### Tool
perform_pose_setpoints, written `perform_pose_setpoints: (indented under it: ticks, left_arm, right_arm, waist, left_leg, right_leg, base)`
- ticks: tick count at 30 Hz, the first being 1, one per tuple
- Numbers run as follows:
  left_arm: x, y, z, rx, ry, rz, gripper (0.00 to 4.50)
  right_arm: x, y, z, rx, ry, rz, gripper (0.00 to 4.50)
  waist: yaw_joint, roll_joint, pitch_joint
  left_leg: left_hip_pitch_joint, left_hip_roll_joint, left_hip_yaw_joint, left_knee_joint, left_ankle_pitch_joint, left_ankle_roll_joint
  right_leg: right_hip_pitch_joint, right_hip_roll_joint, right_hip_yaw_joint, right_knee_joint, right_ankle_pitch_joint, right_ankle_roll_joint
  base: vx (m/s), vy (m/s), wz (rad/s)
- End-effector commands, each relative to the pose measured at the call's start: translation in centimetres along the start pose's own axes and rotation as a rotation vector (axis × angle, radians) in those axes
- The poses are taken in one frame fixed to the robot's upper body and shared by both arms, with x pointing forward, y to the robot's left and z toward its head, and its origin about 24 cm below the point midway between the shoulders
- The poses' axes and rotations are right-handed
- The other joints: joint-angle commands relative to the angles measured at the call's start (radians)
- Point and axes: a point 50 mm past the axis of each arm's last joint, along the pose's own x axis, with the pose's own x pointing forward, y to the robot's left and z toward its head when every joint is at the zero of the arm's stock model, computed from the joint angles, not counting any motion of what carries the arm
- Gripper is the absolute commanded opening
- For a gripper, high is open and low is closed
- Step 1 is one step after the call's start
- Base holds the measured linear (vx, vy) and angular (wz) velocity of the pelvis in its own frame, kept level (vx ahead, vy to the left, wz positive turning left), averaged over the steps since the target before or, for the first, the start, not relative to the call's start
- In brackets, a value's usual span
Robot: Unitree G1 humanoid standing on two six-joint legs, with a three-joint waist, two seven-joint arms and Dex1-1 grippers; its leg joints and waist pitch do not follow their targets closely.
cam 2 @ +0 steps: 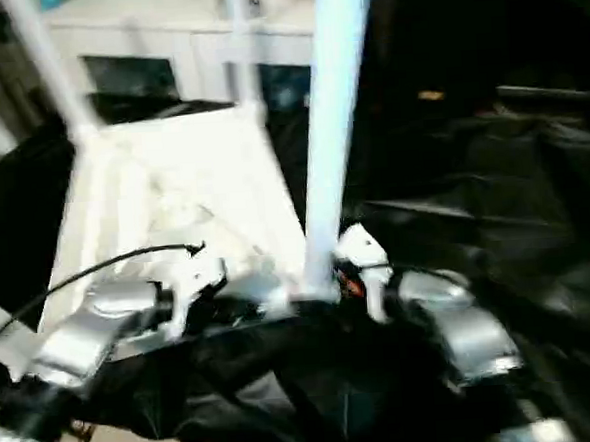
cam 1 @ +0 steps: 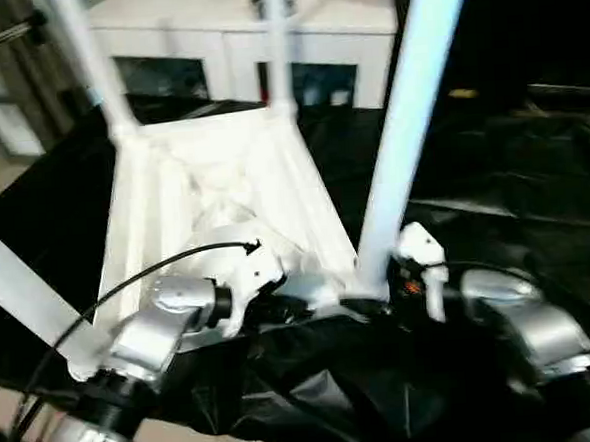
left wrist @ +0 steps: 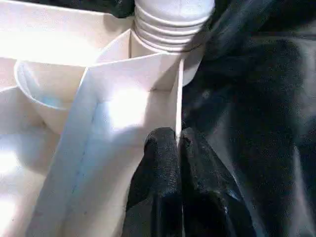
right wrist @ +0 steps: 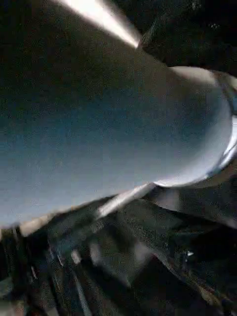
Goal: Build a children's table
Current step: Rotate leg to tighten
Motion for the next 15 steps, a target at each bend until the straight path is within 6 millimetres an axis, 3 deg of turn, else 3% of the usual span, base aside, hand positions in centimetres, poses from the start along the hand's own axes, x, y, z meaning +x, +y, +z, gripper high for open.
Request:
perform_pose_setpoints:
  ticks: [1, 3, 5, 6, 10, 15]
  left_arm:
    - [0.2, -0.3, 0.9, 0.042, -0.032, -0.073, 0.0]
    - [-0.3, -0.1, 0.8, 0.047, -0.012, -0.087, 0.0]
    - [-0.5, -0.1, 0.9, 0.04, -0.013, -0.112, 0.0]
    - [-0.5, -0.1, 0.9, 0.04, -0.013, -0.112, 0.0]
    - [-0.7, -0.1, 0.9, 0.046, -0.013, -0.127, 0.0]
    - [-0.9, -0.1, 0.7, 0.041, -0.012, -0.117, 0.0]
  right_arm:
    - [0.3, 1.3, 0.2, -0.006, 0.017, 0.152, 3.99]
    - [0.3, 1.4, 0.1, -0.022, 0.046, 0.167, 3.99]
    - [0.4, 1.4, 0.2, -0.026, 0.044, 0.176, 3.99]
    - [0.4, 1.4, 0.2, -0.026, 0.044, 0.176, 3.65]
    - [0.6, 1.5, 0.4, -0.03, 0.044, 0.191, 3.58]
    - [1.1, 1.9, 0.2, -0.033, 0.056, 0.219, 3.08]
  waist:
    - [0.007, -0.014, -0.06]
    - [0.016, -0.014, -0.067]
    - [0.018, -0.015, -0.066]
    - [0.019, -0.017, -0.066]
    - [0.018, -0.017, -0.065]
    - [0.021, -0.018, -0.06]
  left_leg:
    - [0.018, 0.018, 0.006, -0.062, -0.283, 0.062]
    - [0.008, 0.017, 0.008, -0.055, -0.175, 0.08]
    - [0.003, 0.014, 0.008, -0.051, -0.148, 0.085]
    - [0.002, 0.013, 0.008, -0.048, -0.152, 0.086]
    - [0.005, 0.013, 0.009, -0.049, -0.178, 0.08]
    - [0.01, 0.014, 0.007, -0.056, -0.243, 0.042]
  right_leg:
    - [0.032, -0.017, 0.031, -0.066, -0.28, -0.205]
    - [0.043, -0.014, 0.032, -0.045, -0.144, -0.237]
    - [0.046, -0.014, 0.031, -0.037, -0.1, -0.252]
    - [0.046, -0.013, 0.032, -0.034, -0.095, -0.257]
    - [0.046, -0.013, 0.033, -0.037, -0.148, -0.249]
    - [0.04, -0.012, 0.038, -0.048, -0.267, -0.207]
  base:
    - [0.068, -0.025, 0.09]
    - [0.065, -0.019, 0.05]
    - [0.0, 0.0, 0.0]
    - [0.0, 0.0, 0.0]
    - [0.0, 0.0, 0.0]
    - [0.0, 0.0, 0.0]
